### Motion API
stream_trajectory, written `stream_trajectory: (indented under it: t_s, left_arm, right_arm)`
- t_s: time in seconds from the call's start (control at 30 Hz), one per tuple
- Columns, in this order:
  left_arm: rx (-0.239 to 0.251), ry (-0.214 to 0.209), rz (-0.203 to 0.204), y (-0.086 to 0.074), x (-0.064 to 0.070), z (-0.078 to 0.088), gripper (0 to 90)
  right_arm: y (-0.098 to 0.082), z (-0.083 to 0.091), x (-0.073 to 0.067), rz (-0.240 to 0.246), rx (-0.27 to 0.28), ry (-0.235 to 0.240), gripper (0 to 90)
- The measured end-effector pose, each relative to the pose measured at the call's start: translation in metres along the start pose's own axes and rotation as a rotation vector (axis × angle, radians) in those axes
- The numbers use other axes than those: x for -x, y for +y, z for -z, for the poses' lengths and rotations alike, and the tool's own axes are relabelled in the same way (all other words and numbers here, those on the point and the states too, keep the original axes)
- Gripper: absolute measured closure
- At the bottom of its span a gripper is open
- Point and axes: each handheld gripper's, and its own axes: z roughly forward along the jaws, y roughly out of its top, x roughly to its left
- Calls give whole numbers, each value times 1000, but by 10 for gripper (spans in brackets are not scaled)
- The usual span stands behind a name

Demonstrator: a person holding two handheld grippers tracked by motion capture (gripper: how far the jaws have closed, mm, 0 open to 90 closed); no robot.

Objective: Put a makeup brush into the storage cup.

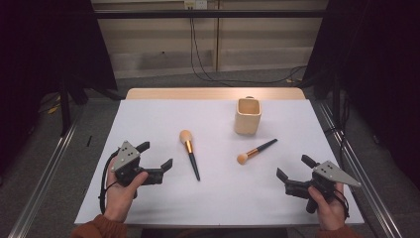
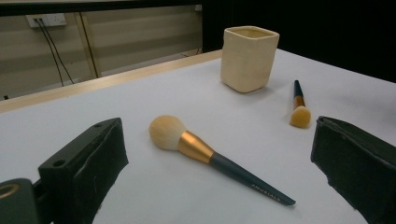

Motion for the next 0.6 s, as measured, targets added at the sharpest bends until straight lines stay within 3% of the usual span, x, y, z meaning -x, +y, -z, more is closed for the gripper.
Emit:
stream_trajectory:
  t_s: [0.6]
  left_arm:
    - [-3,8,9,10,-6,-28,26]
  right_arm:
    - [0,-1,0,4,0,1,0]
